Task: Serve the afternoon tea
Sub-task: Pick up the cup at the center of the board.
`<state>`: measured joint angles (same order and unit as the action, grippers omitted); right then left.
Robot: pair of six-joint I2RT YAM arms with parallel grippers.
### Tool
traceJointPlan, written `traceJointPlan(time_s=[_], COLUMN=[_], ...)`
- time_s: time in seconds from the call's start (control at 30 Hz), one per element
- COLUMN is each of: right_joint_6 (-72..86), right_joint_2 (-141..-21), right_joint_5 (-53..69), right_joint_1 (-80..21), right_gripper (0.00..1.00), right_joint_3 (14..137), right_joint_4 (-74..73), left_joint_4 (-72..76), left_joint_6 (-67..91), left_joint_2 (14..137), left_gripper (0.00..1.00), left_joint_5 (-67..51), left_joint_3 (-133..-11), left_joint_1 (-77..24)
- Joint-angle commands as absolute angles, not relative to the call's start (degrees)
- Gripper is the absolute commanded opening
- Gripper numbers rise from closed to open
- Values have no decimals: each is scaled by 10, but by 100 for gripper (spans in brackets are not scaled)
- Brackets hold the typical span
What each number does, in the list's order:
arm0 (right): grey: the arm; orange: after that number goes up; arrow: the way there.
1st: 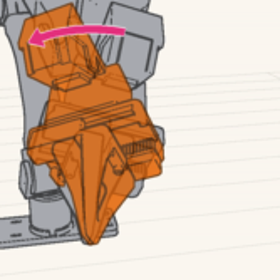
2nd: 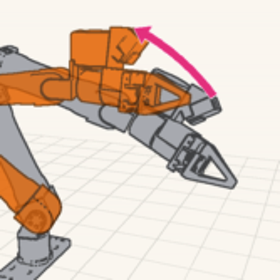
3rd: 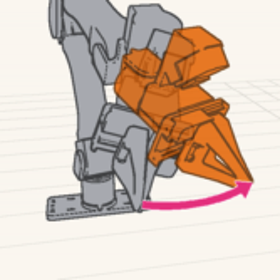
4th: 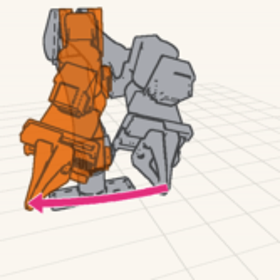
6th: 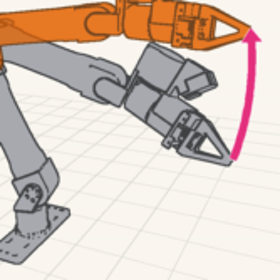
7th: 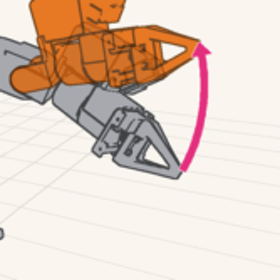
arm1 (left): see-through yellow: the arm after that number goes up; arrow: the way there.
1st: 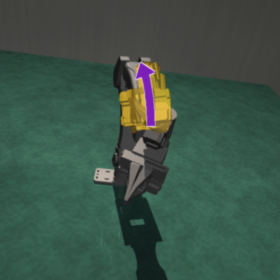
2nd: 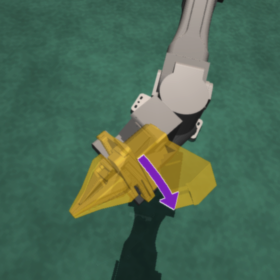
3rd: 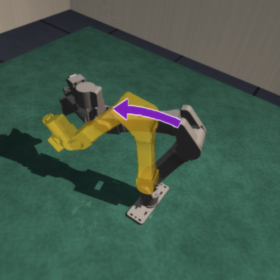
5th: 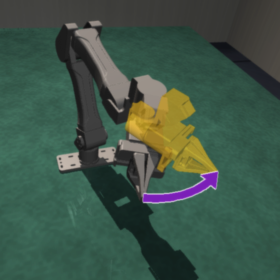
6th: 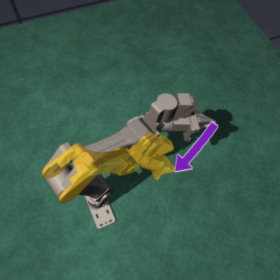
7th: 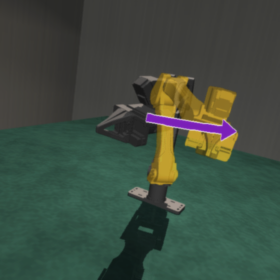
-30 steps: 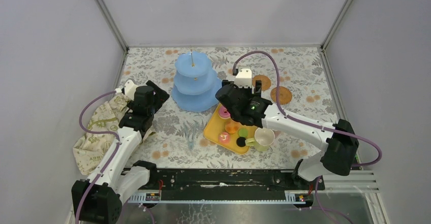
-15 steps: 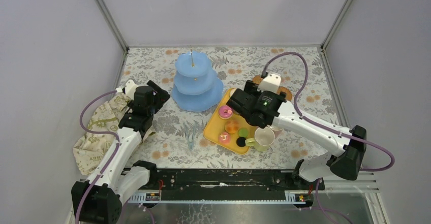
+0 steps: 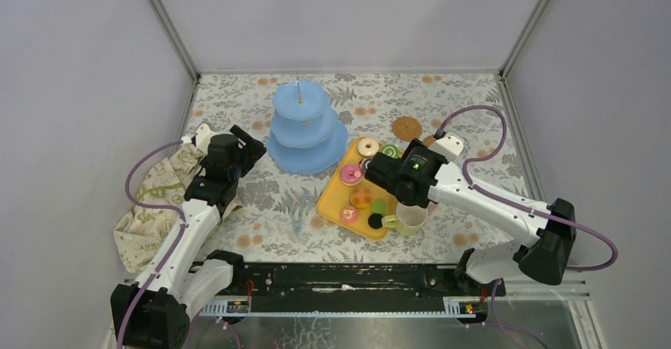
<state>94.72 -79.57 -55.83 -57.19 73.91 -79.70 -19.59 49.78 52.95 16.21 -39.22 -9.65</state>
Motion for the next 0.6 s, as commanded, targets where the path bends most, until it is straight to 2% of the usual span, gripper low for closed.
traceJointPlan(time_s=[0.0, 0.27, 0.57], right_joint_6=[951, 832, 806], right_joint_2=[-774, -754, -789], right_joint_5=[-536, -457, -417], right_joint_1=[-538, -459, -429], right_gripper=[81, 75, 72], right_joint_3=[714, 646, 652], right_joint_4=[-755, -599, -573], left_joint_4=[-167, -165, -167], left_joint_6=[498, 499, 499], left_joint_2=[524, 530, 535], left_gripper=[100, 100, 100], left_joint_5=[152, 151, 150], left_joint_3=[-392, -392, -393], left_joint_1=[-94, -94, -94])
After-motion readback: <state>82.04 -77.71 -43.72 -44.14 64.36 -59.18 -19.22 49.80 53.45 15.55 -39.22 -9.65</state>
